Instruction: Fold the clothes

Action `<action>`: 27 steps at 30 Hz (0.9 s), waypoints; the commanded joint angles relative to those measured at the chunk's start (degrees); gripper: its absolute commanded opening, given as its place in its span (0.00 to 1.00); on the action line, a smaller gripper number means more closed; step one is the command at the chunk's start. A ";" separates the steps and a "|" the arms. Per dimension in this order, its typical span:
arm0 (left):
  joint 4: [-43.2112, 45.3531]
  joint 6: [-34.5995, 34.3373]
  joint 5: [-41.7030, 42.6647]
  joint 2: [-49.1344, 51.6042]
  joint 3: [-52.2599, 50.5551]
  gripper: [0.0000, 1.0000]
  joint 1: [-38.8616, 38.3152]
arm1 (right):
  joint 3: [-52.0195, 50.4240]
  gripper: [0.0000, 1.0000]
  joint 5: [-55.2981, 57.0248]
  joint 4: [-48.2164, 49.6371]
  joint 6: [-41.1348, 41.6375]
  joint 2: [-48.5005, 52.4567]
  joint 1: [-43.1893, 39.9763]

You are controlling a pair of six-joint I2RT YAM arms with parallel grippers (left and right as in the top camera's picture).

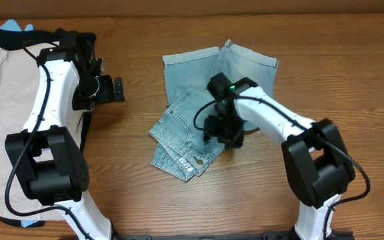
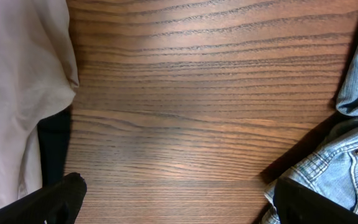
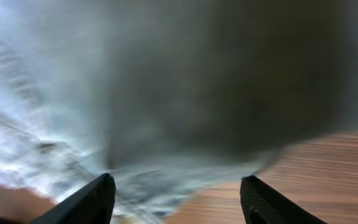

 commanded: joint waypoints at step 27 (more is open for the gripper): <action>6.36 11.34 0.72 -1.40 0.17 1.00 -13.16 | -1.53 0.69 25.33 -1.38 -5.55 4.46 -22.29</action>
